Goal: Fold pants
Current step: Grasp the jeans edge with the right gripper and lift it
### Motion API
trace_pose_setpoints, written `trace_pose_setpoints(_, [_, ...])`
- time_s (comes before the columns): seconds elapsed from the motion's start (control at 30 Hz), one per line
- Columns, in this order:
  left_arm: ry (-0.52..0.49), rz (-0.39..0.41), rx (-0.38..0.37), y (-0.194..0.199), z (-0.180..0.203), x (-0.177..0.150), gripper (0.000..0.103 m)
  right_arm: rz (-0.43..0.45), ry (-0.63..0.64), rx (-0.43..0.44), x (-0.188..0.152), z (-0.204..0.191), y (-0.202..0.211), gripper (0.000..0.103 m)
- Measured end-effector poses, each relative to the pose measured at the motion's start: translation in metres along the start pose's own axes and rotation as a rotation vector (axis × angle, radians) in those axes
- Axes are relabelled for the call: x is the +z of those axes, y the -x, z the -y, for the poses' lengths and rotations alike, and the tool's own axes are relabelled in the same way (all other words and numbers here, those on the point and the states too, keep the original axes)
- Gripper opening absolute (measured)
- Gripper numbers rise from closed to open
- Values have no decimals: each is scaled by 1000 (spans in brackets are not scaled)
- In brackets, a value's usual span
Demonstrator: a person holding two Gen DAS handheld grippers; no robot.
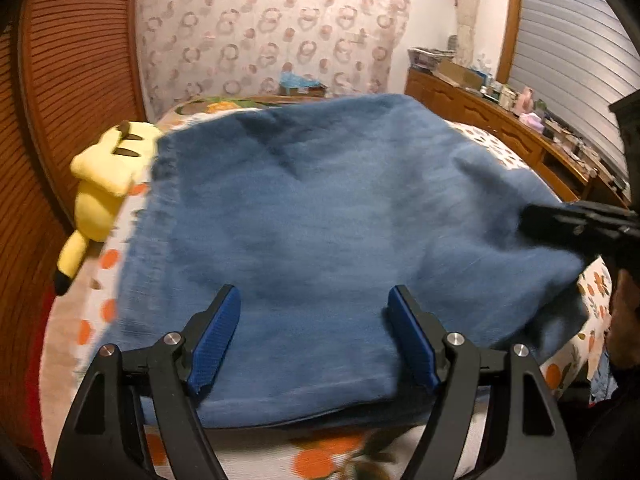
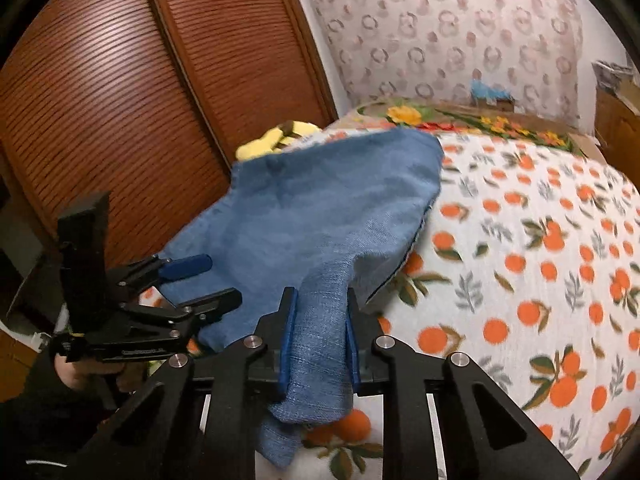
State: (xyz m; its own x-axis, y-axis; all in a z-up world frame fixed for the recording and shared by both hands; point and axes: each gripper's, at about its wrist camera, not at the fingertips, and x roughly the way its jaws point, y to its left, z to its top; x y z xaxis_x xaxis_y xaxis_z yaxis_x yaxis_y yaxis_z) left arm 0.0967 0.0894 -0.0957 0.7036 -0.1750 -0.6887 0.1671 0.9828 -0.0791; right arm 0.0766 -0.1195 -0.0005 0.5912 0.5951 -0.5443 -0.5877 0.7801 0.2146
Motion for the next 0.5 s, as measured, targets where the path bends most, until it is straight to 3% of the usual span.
trace_pose_setpoints(0.2, [67, 34, 30, 19, -35, 4, 77, 43, 90, 53, 22, -25, 2, 20])
trace_pose_setpoints(0.5, [104, 107, 127, 54, -83, 6, 77, 19, 202, 147, 45, -61, -40, 19])
